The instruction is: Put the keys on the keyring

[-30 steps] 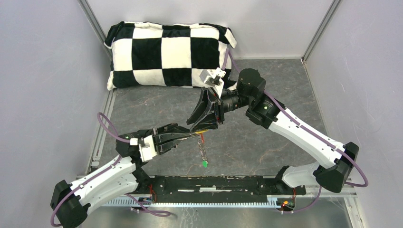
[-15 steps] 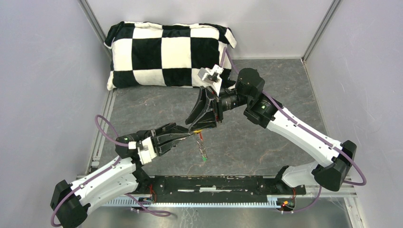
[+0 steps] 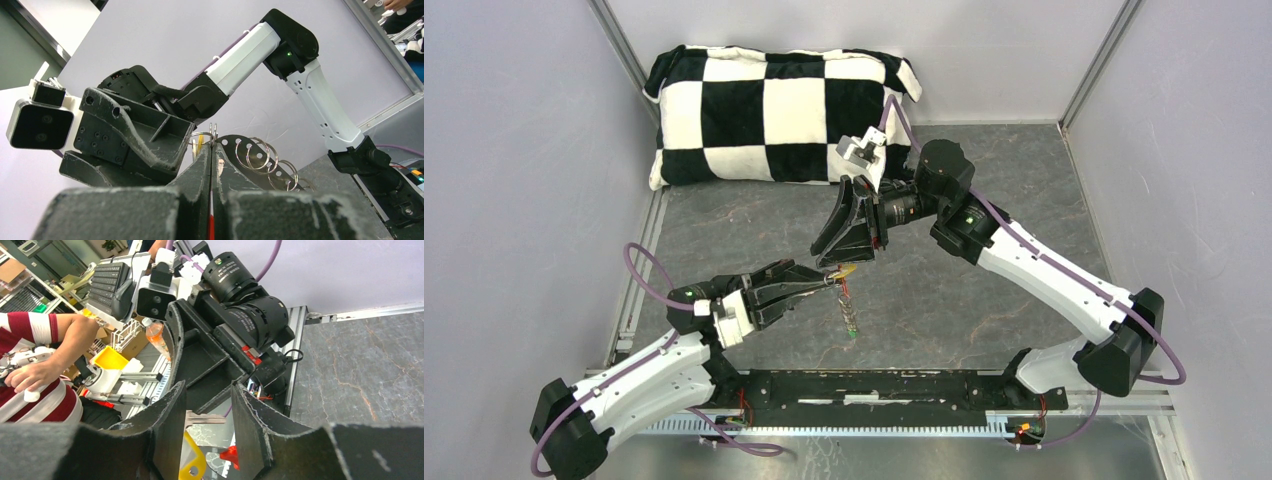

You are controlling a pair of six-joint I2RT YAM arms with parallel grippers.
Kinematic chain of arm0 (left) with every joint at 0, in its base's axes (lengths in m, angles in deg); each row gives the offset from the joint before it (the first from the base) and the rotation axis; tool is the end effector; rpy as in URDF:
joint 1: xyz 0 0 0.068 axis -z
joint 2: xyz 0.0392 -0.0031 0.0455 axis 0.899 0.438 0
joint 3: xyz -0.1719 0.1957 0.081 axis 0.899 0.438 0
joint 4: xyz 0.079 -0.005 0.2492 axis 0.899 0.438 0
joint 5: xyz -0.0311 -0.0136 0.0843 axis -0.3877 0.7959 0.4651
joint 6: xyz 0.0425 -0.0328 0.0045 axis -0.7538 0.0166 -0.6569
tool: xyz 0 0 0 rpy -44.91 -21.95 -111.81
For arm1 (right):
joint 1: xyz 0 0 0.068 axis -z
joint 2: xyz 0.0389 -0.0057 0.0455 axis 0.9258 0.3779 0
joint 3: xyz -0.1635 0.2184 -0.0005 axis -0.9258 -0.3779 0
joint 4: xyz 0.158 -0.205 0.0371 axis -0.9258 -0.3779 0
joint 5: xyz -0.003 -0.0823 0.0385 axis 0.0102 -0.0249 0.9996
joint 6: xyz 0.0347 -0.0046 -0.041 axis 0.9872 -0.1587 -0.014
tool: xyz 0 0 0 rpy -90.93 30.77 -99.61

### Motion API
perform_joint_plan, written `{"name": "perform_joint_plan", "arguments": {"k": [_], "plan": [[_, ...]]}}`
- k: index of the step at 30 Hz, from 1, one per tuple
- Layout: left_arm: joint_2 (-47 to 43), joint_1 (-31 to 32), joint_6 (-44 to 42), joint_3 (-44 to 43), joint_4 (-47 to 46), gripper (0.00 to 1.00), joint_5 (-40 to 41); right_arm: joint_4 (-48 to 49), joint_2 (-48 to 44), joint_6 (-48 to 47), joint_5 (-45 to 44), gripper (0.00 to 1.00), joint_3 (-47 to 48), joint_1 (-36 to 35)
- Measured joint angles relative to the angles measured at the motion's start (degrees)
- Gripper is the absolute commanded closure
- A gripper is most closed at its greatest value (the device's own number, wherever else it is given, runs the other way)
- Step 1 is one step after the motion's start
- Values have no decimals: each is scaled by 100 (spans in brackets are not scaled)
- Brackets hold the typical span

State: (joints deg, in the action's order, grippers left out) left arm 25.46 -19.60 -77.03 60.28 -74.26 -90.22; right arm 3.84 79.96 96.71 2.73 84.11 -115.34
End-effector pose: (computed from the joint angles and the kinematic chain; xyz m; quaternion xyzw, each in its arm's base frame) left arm 0.0823 -0.1177 0.3499 0.4809 0.0999 -0.3905 0.7786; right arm 0.1863 0.2498 0.4386 -0.4356 0.5324 0.6812 0.2508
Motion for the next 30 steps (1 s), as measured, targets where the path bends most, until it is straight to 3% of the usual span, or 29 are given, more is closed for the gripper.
{"name": "perform_joint_plan", "arguments": {"k": [9, 14, 22, 30], "plan": [[0, 2, 0, 0, 4, 98, 0, 212, 79, 151, -22, 54, 94, 22], [0, 2, 15, 0, 24, 98, 129, -323, 378, -234, -66, 50, 837, 120], [-35, 2, 437, -214, 695, 98, 988, -2347, 254, -2559, -595, 47, 2446, 798], [26, 0, 1086, -763, 1526, 98, 1917, -3263, -1047, -4671, -1075, 52, 1469, 699]]}}
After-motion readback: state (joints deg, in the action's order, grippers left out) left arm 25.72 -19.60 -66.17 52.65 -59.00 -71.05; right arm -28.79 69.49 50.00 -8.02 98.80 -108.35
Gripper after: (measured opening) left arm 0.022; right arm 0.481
